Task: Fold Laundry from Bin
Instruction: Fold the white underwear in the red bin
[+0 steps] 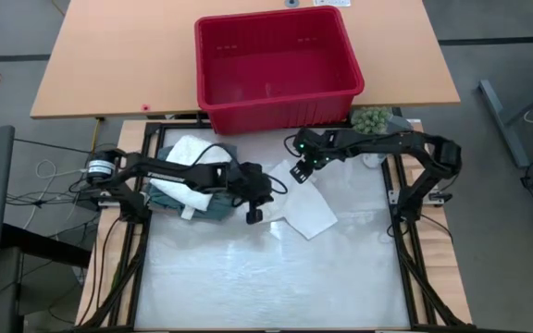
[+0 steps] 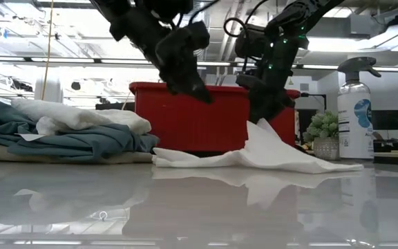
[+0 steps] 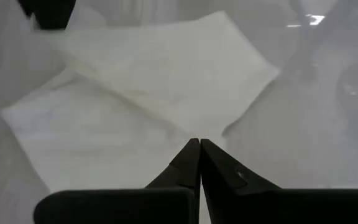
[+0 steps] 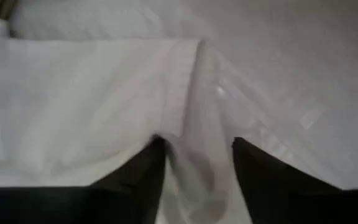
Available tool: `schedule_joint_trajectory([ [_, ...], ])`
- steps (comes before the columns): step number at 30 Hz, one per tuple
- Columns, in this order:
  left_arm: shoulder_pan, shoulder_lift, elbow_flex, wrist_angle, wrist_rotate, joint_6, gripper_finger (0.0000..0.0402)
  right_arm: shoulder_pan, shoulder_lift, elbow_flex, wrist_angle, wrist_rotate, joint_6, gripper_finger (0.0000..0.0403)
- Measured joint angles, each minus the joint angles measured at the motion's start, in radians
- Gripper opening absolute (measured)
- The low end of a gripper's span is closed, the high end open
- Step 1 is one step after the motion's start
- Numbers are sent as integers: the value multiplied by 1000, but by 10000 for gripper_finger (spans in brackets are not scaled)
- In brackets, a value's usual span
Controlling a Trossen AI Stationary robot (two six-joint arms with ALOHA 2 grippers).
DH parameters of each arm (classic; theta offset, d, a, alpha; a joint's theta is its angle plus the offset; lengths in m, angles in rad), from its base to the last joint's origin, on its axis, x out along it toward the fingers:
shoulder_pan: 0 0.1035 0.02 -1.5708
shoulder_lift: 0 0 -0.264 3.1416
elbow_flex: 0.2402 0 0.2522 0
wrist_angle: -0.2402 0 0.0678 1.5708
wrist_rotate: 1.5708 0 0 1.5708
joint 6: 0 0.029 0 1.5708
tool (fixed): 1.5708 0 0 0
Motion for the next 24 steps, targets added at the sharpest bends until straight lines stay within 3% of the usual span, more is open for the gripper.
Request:
schedule_joint_trajectory([
  [5,14,17,-2,11,40,20,0,-22,-35,0,-80,70,4,247],
  [14,-27,16,0,206,42,78,0,-27,-236,0,-308,247,49,240],
  [20,-120,56,2,392,22,385,5,-24,-372,0,-415,262,101,239],
  [24,-138,124,51,398,43,378,34,-21,-467,0,-441,262,120,239],
])
